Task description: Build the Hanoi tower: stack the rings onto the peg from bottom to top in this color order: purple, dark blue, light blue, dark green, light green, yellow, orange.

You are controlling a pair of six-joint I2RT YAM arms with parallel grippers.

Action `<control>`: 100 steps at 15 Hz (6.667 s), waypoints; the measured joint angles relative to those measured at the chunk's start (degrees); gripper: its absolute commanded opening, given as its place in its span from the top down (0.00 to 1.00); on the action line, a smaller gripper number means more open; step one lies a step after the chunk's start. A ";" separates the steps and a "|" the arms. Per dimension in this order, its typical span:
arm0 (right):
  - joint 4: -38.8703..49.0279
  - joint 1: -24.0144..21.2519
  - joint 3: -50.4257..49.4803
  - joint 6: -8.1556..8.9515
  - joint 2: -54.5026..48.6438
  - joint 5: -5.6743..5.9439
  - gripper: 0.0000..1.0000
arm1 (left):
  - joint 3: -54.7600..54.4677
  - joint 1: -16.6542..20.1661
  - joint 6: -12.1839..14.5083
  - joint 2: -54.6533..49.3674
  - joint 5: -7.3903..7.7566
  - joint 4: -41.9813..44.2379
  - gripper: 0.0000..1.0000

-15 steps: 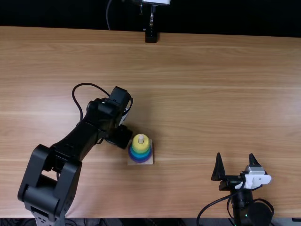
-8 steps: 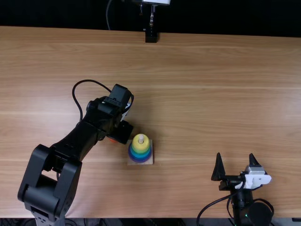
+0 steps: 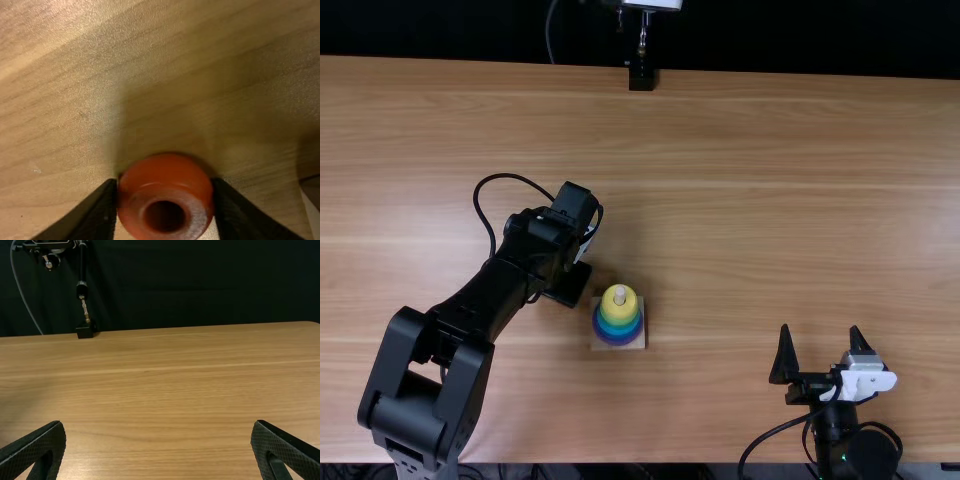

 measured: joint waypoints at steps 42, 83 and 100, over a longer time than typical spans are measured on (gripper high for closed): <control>-0.04 -0.02 0.00 -0.02 -0.02 -0.02 0.00 | 34.62 -17.25 -17.03 -6.56 0.22 -35.30 1.00; -0.02 0.00 0.00 0.02 -0.02 0.00 0.00 | -64.00 17.14 -16.94 -99.34 -0.20 32.76 0.00; -0.02 -0.02 0.00 0.00 -0.02 0.00 0.00 | -74.51 20.37 -4.70 -112.54 6.05 40.92 0.00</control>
